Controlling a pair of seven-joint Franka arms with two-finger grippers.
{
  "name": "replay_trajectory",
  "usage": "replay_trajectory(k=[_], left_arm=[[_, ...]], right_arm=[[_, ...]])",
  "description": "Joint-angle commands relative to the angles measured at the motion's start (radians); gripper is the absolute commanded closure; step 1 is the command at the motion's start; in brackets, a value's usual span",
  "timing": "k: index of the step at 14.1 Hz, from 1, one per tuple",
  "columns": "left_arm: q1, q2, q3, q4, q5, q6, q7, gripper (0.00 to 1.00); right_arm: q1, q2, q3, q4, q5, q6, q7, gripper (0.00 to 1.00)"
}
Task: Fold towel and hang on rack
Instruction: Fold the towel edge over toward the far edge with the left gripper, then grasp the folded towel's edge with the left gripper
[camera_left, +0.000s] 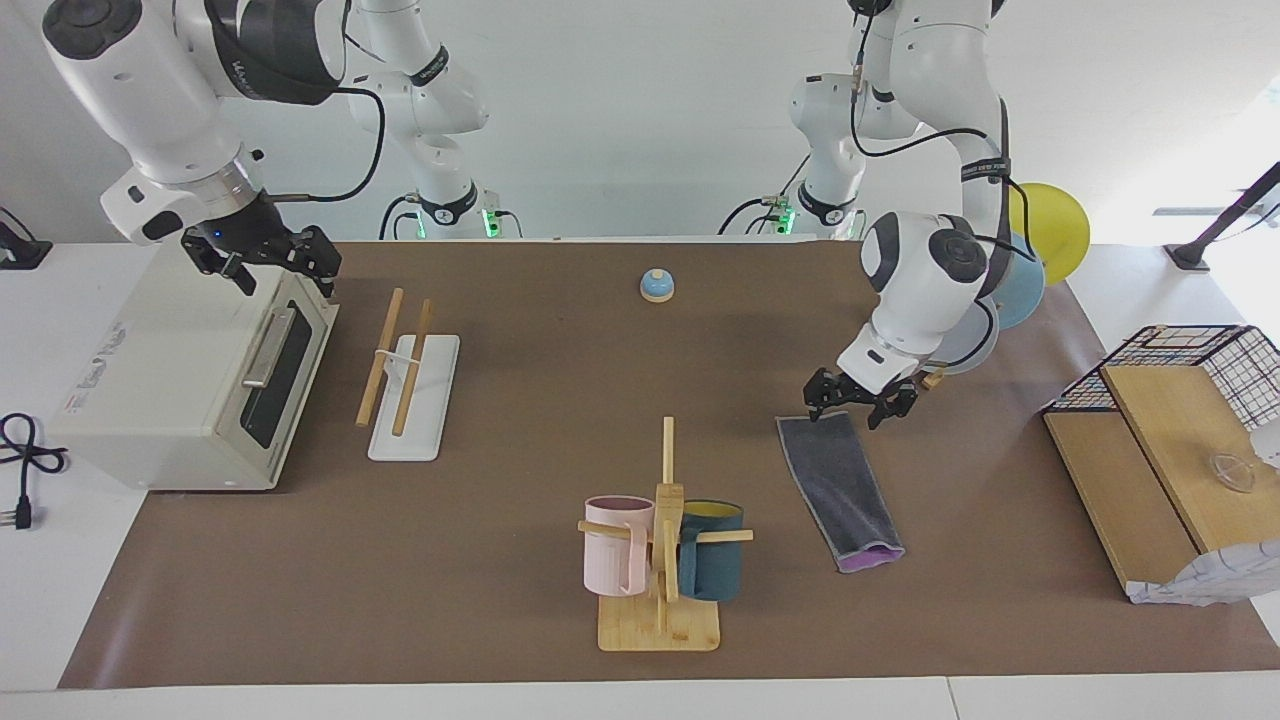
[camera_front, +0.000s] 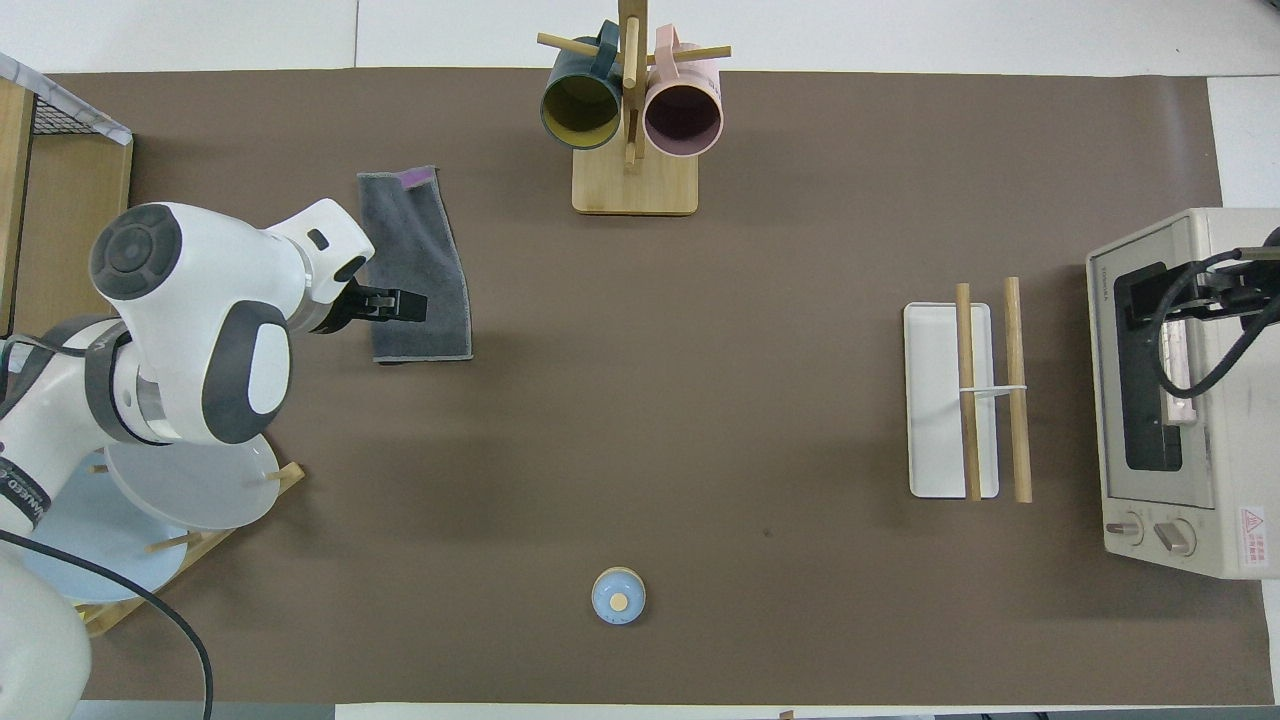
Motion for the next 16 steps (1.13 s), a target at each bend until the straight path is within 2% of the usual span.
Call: replay_trajectory(k=[1,7,10,16], left_arm=[[0.053,0.015,-0.005,0.028,-0.059,-0.015,0.018,0.00],[0.122,0.147,-0.008,0.091,-0.201,-0.009,0.139,0.00],[0.114,0.158,-0.008,0.085,-0.298,0.005,0.145,0.00],[0.106,0.180,-0.009,0.092,-0.332,0.046,0.147,0.00]], right_arm=[[-0.013,-0.020,0.007,-0.022,0.003,0.009,-0.022,0.00],[-0.013,-0.020,0.007,-0.022,0.003,0.011,-0.022,0.00],[-0.013,-0.020,0.007,-0.022,0.003,0.011,-0.022,0.00],[-0.013,-0.020,0.007,-0.022,0.003,0.011,-0.022,0.00]])
